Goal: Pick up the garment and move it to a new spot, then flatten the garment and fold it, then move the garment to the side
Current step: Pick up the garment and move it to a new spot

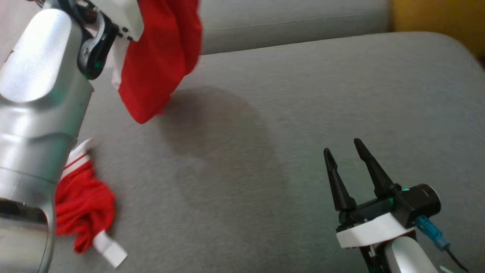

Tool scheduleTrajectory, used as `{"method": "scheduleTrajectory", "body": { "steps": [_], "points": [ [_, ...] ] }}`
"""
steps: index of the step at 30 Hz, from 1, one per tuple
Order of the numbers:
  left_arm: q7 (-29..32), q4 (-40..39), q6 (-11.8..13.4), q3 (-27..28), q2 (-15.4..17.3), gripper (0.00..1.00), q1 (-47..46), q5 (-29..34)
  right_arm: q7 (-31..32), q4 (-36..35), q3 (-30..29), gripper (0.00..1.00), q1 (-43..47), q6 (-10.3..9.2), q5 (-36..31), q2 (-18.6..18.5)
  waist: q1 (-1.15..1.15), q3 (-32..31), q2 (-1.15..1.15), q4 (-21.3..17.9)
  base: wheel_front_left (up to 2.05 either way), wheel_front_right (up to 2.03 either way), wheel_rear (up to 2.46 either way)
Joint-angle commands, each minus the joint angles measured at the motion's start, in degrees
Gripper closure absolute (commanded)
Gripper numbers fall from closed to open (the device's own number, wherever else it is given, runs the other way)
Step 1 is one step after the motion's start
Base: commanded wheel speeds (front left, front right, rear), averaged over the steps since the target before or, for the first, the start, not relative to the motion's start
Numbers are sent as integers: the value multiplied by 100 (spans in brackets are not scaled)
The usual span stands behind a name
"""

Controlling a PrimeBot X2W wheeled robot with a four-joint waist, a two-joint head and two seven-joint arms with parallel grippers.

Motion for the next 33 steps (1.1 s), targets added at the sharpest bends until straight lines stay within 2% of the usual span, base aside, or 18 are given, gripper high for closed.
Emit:
{"method": "scheduleTrajectory", "body": {
  "steps": [1,5,8,12,19,23,29,30,31,33],
  "points": [
    [53,-250,10,94,239,100,-257,-80,-61,-197,136,0,-41,-4,40,54,1,-224,0,-727,0,0,0],
    [32,-434,10,-59,102,100,-116,-228,-61,-212,35,0,-9,-4,42,66,1,-193,0,-1236,0,0,0],
    [3,-501,10,-326,-120,100,145,-263,-61,-232,51,0,-18,-4,84,68,1,-95,0,-1517,0,0,0],
    [-173,-433,10,-779,-457,100,682,-219,-61,-304,-33,0,-20,-4,206,69,1,82,0,-1693,0,0,0],
    [-742,23,81,-1300,-874,100,1752,-65,-61,-401,-192,0,-53,-4,466,70,1,387,0,-1681,0,0,0],
    [-1095,376,188,-1536,-1173,100,2490,-115,-61,-414,-266,0,-64,-4,541,70,1,556,0,-1484,0,0,0],
    [-1805,690,326,-1579,-1360,100,2948,-273,-61,-303,-220,0,-82,-4,528,70,1,525,0,-1122,0,0,0],
    [-1891,685,343,-1540,-1372,13,2962,-319,-61,-294,-211,0,-78,-4,509,70,1,481,0,-1057,0,0,0],
    [-1968,663,390,-1492,-1379,0,2960,-333,-61,-295,-207,0,-69,-4,489,70,1,428,0,-991,0,0,0],
    [-2060,608,499,-1354,-1385,0,2973,-351,-61,-301,-208,0,-33,-4,436,71,1,284,0,-859,0,0,0]
  ]
}}
